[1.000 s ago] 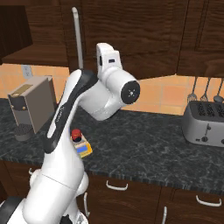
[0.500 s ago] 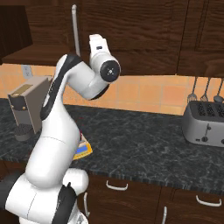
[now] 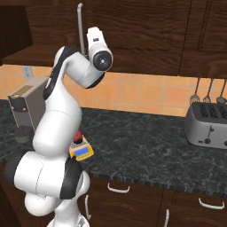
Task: Pick the jam and place it on the digital scale for weighing, and close the cabinet.
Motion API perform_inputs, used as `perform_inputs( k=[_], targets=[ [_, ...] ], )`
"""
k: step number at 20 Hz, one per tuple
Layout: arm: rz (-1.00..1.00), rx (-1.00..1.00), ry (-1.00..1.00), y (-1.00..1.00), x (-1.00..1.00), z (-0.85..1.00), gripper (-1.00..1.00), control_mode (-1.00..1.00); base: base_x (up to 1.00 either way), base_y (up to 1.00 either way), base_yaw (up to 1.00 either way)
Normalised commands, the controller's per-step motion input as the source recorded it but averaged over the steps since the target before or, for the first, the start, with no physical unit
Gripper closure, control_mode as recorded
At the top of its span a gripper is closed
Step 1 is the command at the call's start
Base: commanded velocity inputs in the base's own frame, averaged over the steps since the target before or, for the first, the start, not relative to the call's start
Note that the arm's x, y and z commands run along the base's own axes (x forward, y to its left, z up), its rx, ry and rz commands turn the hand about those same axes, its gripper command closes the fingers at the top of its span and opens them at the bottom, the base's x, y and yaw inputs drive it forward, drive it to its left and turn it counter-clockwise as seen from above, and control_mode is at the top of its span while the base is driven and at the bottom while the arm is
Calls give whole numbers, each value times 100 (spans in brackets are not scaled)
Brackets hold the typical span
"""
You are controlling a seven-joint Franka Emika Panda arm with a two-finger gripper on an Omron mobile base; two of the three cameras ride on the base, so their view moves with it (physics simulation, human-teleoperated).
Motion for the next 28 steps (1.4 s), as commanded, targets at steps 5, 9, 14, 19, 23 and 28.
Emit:
perform_inputs(
  k=[5, 9, 14, 19, 23, 28],
  targets=[
    [-5, -1, -1, 17, 60, -15, -100, -100, 0, 0, 0],
    [-1, 0, 0, -4, -87, -5, -100, -100, 0, 0, 0],
    [0, 0, 7, -10, -100, 28, -100, -100, 0, 0, 0],
    [1, -1, 11, 5, -100, 17, -100, -100, 0, 0, 0],
    [0, 0, 3, 39, -100, 2, -100, -100, 0, 0, 0],
    [-9, 12, -10, 67, -92, -21, -100, -100, 0, 0, 0]
  ],
)
